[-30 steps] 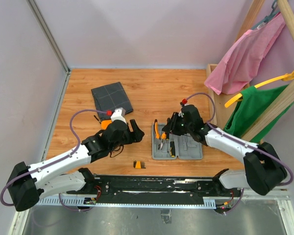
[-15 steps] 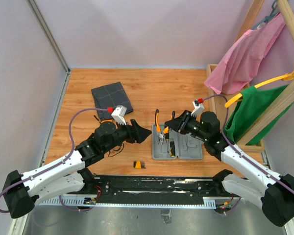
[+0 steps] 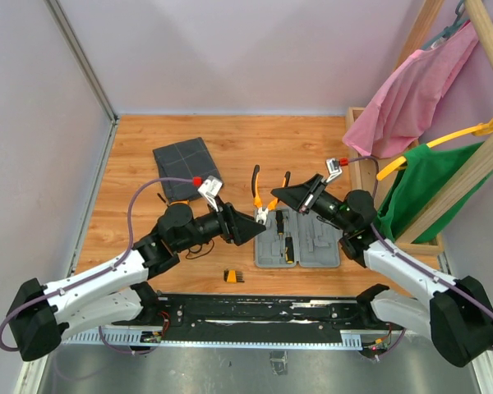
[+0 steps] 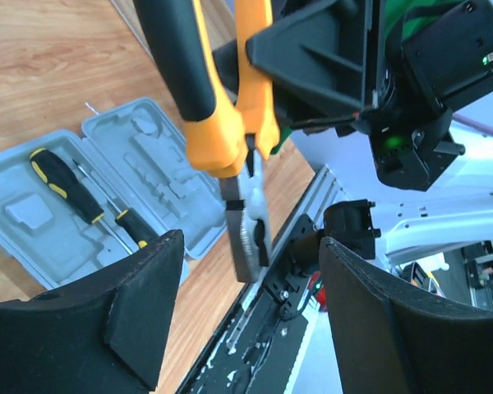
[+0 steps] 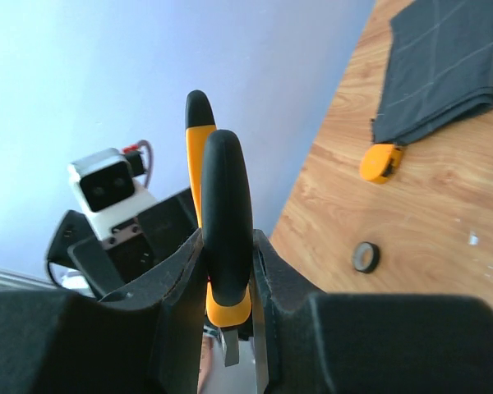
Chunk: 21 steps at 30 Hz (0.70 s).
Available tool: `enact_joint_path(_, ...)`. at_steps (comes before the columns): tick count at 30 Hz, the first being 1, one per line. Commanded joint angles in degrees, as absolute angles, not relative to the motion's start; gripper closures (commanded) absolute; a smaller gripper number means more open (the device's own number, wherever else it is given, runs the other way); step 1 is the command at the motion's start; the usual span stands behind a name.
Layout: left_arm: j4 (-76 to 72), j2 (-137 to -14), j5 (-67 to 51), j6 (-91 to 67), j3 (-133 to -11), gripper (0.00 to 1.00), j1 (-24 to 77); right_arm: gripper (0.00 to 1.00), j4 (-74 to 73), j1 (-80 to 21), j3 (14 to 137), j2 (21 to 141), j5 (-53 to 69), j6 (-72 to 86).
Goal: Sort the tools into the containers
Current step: Place the pliers in the storage box.
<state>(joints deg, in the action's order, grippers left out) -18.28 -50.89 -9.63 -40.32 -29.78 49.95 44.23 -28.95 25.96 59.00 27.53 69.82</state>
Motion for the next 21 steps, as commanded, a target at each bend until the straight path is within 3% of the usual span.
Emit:
enact_joint_path(1,-22.0,-52.1,-13.7,-40.3,-31.5,0.31,50.0,0.99,61.6,-28.1,26.9,61.6,31.4,78.6)
enact_joint_path(11,-27.5,-52.9,-13.8,-42.8,-31.5,0.44,50.0,0.98,66.1,-28.1,26.4,63.7,33.5,80.7)
enact_joint_path(17,-28.2,-54.4,-13.4,-43.4,-32.1,0.62,50.0,0.97,63.0,-28.1,26.6,62.0,33.7,79.1)
enact_joint_path(21,-28.1,-54.9,-13.0,-43.5,-32.2,0.81,50.0,0.97,60.9,-28.1,26.3,61.0,33.4,78.2)
